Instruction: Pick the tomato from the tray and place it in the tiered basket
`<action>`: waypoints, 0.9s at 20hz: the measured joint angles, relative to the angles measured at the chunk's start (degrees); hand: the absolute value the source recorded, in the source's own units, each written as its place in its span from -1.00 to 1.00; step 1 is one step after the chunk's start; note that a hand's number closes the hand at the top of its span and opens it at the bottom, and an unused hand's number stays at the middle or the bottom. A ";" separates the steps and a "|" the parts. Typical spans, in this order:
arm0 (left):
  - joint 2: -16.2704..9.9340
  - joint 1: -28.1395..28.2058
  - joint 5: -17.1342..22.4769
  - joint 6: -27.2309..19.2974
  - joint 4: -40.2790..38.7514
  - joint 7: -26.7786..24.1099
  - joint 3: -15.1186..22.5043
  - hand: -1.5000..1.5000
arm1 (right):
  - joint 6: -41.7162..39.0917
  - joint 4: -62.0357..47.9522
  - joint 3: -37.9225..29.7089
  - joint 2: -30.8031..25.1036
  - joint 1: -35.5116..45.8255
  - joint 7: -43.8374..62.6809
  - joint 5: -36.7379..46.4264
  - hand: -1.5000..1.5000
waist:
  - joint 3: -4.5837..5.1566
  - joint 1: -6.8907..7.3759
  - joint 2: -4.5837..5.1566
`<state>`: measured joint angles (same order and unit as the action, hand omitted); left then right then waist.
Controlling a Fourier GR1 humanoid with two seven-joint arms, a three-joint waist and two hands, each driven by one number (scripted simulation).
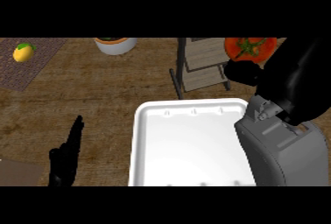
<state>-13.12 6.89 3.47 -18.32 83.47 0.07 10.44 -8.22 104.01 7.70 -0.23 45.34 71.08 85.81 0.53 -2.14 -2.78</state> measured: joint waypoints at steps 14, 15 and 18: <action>0.24 -1.94 -0.28 1.29 0.05 0.53 0.68 0.00 | -13.23 -10.75 -14.88 0.10 26.53 -3.19 11.05 1.00 | -0.26 2.78 1.29; 0.31 -2.09 -0.30 1.34 0.11 0.69 0.77 0.00 | -14.17 -12.06 -16.46 0.11 28.68 -3.62 11.83 1.00 | -0.28 2.88 1.41; 0.65 -2.57 -0.42 1.45 0.04 0.66 1.01 0.00 | -16.01 -16.57 -21.42 0.12 34.29 -4.22 13.87 1.00 | -0.39 3.25 1.90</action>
<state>-12.47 4.32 3.04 -16.87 83.51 0.73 11.45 -24.23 87.44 -13.72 -0.11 79.63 66.86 99.68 0.15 1.10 -0.88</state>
